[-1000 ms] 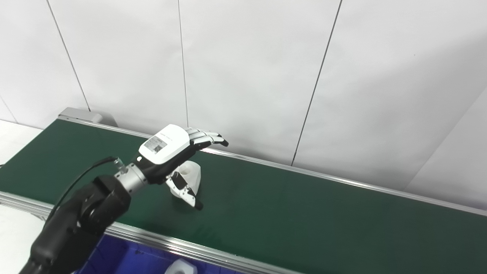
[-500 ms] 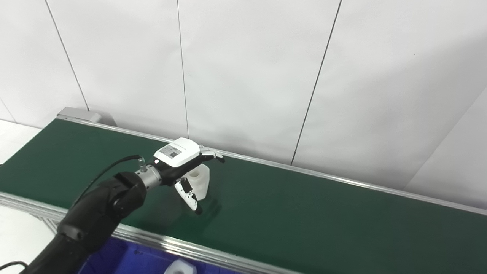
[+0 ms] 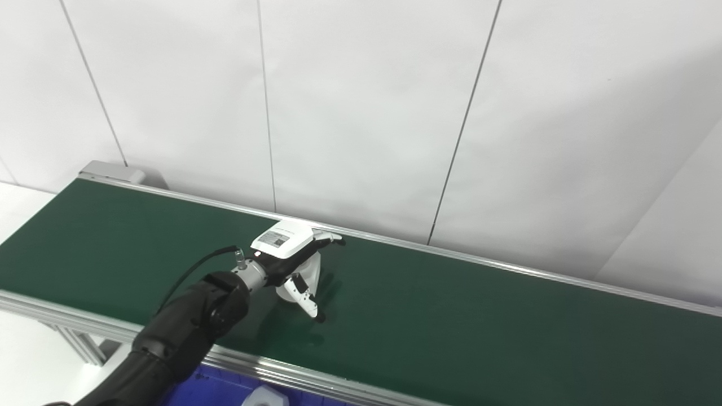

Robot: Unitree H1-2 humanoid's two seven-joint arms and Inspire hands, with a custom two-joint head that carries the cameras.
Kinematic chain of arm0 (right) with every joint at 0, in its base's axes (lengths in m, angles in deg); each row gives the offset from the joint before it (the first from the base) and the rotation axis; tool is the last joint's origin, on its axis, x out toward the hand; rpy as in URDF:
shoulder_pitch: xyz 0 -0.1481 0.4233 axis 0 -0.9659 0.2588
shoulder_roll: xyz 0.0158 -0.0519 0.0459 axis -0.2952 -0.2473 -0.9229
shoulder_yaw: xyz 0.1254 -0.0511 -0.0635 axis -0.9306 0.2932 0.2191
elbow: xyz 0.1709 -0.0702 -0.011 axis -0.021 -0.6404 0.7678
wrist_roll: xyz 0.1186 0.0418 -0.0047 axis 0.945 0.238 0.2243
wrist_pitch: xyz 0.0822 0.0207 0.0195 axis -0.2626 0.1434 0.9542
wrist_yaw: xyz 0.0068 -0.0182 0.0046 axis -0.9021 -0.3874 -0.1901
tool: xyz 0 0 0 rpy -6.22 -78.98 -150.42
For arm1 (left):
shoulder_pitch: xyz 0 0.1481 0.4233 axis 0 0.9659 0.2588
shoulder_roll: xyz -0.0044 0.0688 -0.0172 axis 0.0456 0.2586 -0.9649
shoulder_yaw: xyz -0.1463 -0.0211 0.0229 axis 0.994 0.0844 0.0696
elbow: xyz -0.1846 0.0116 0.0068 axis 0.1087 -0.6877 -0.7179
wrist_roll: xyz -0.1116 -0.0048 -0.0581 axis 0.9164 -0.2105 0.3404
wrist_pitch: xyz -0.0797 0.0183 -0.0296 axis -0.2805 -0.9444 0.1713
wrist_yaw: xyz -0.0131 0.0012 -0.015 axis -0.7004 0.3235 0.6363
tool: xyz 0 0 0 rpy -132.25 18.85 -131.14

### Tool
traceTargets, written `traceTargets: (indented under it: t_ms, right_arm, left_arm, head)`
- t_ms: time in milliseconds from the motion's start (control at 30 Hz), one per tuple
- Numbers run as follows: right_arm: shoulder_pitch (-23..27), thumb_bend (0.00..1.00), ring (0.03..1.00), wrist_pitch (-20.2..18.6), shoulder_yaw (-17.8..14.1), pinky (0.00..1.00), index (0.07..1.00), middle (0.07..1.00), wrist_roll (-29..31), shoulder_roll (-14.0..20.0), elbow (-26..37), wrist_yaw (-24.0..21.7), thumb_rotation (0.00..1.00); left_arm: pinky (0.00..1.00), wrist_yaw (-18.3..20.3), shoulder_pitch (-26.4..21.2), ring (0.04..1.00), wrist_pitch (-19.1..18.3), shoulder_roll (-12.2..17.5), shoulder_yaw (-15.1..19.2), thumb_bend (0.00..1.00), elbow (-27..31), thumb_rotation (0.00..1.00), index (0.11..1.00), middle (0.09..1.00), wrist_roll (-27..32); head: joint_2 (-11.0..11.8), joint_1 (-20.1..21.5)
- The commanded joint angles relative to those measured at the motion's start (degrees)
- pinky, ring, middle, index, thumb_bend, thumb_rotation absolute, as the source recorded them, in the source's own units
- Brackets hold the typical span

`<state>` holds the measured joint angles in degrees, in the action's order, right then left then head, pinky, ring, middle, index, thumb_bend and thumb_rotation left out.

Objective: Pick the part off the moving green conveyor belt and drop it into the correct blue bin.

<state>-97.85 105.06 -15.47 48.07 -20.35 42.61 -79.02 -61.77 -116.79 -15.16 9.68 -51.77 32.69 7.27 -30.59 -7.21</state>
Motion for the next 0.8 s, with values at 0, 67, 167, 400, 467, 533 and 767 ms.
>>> traceTargets:
  t_ms: [0, 67, 167, 400, 467, 533, 767]
  right_arm:
    - [-0.78, 0.94, 0.984, 2.74, 0.15, 0.97, 1.0, 1.0, -0.1, -0.02, 2.32, -0.22, 0.93]
    - [-1.12, 0.94, 0.986, 2.74, 0.06, 0.98, 1.0, 1.0, 0.16, -0.11, 2.65, -0.42, 0.93]
    - [-1.55, 0.94, 0.99, 2.74, 0.07, 0.99, 1.0, 1.0, 0.41, -0.19, 3.21, -0.71, 0.93]
    - [-1.78, 0.93, 0.988, 2.74, 0.17, 0.99, 1.0, 1.0, 0.11, -0.17, 3.68, -0.77, 0.93]
    - [-1.92, 0.93, 0.987, 2.74, 0.18, 0.99, 1.0, 1.0, 0.13, -0.17, 3.85, -0.79, 0.93]
    - [-2.02, 0.93, 0.985, 2.73, 0.16, 0.99, 1.0, 1.0, 0.28, -0.22, 3.97, -0.92, 0.93]
    - [-2.09, 0.93, 0.978, 2.73, 0.05, 0.98, 1.0, 1.0, 0.28, -0.27, 4.17, -1.28, 0.93]
  left_arm:
    - [0.74, -6.25, -3.27, 0.813, -1.53, -1.2, -0.34, 0.93, -0.62, 0.25, 0.82, 0.835, -1.11]
    - [0.68, -8.64, -3.53, 0.763, -1.74, -2.24, -1.07, 0.91, -1.96, 0.2, 0.79, 0.792, -1.36]
    - [0.6, -10.87, -3.72, 0.686, -1.62, -2.82, -2.21, 0.9, -3.06, 0.13, 0.714, 0.709, -1.53]
    - [0.45, -14.5, -4.43, 0.499, -1.51, -3.14, -5.13, 0.55, -4.72, 0.0, 0.496, 0.512, -2.04]
    - [0.43, -13.35, -4.36, 0.486, -2.04, -3.0, -5.14, 0.53, -3.47, 0.0, 0.488, 0.503, -1.5]
    - [0.43, -11.39, -4.32, 0.494, -3.32, -2.74, -5.15, 0.52, -1.82, 0.0, 0.486, 0.503, -1.48]
    - [0.43, 2.23, -4.53, 0.541, -10.52, -0.92, -5.9, 0.52, 5.6, 0.06, 0.496, 0.621, -2.56]
  head:
    - [-0.29, -0.03]
    - [-0.43, -0.04]
    - [-0.62, 0.06]
    - [-0.74, 0.13]
    - [-1.05, 0.17]
    - [-1.05, 0.17]
    - [-1.49, 0.27]
